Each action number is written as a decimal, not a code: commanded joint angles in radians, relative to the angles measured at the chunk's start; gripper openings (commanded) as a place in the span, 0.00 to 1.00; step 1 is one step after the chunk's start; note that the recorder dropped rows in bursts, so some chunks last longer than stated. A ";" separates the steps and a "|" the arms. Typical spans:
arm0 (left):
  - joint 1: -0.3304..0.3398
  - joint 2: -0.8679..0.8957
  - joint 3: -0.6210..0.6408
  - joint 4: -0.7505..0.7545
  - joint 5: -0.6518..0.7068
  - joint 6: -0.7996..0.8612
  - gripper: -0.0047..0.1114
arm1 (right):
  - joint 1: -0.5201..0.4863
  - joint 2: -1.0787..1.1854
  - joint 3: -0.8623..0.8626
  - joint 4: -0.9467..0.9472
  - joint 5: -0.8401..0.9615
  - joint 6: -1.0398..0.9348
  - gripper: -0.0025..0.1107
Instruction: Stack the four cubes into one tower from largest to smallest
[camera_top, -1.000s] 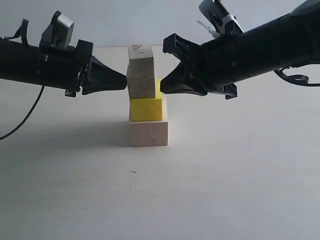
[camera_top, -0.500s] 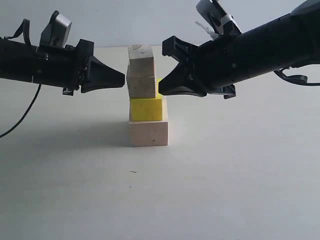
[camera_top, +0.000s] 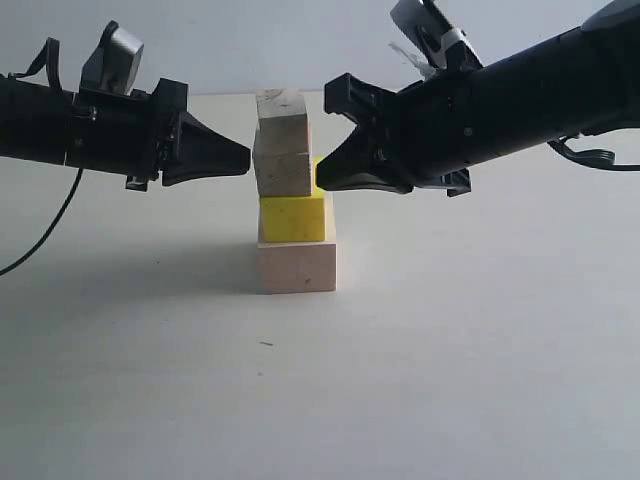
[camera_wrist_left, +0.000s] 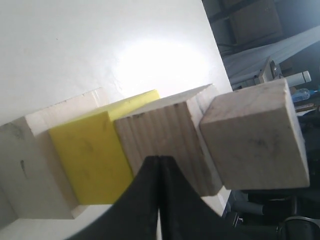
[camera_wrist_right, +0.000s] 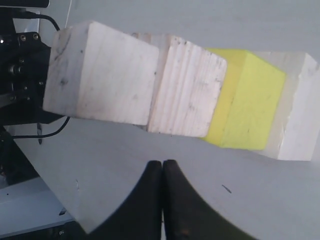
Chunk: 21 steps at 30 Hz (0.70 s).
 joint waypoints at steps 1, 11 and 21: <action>-0.006 0.001 0.003 -0.011 0.009 0.011 0.04 | -0.005 0.001 0.001 0.007 0.010 -0.011 0.02; -0.006 0.001 0.003 -0.010 0.014 0.011 0.04 | -0.005 0.001 0.001 0.007 0.023 -0.018 0.02; -0.006 0.001 0.003 -0.010 0.014 0.011 0.04 | -0.005 0.001 0.001 0.007 -0.050 -0.018 0.02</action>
